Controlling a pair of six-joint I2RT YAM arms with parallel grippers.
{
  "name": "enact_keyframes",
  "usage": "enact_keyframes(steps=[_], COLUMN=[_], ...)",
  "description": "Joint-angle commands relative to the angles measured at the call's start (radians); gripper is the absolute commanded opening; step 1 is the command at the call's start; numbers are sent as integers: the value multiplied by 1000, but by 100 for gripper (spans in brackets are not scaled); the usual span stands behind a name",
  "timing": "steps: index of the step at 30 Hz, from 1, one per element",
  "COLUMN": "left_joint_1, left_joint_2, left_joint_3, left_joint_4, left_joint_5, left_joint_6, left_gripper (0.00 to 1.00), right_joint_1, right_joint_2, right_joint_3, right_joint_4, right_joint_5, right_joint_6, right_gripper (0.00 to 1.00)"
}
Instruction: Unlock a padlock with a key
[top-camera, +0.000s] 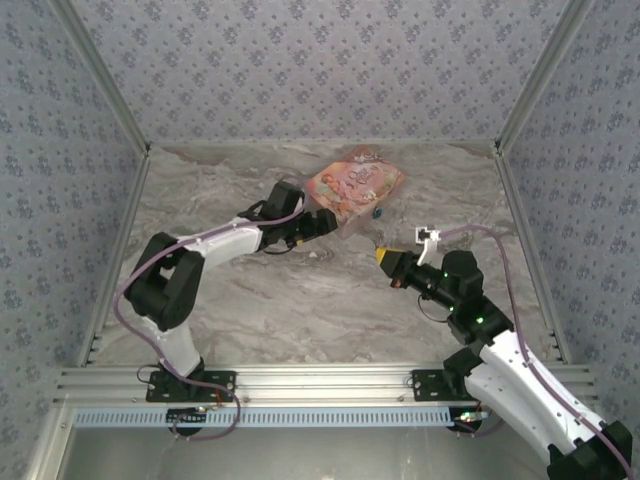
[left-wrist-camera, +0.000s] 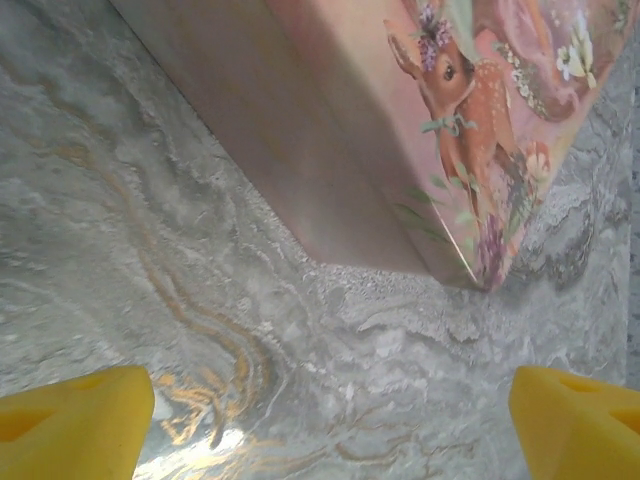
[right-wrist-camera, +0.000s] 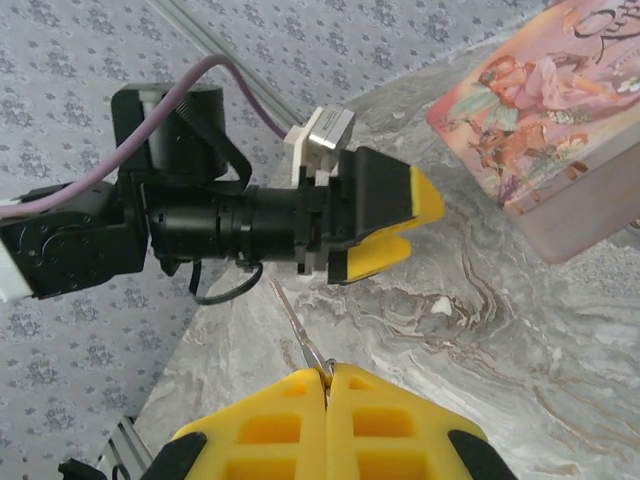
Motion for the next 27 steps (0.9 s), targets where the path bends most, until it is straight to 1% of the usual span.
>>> enact_keyframes(steps=[1,7,14,21,27], left_joint_1=[-19,-22,-25,-24,-15], left_joint_2=[37,108,183,201,182], left_joint_3=[70,117,179,173,90], left_joint_4=[48,82,21,-48,-55], left_joint_5=[19,-6,-26,-36,-38], left_joint_6=[-82,-143,-192,-160,-135], left_gripper=[92,92,90,89,87], right_joint_1=[13,25,28,28,28], right_joint_2=[-16,-30,-35,-39,-41], right_joint_3=[-11,-17,-19,-11,-1], right_joint_4=[-26,-35,-40,-74,-103], right_joint_5=[29,46,59,77,94], right_joint_6=[-9,-11,-9,-17,-22], right_gripper=[0,0,0,0,0])
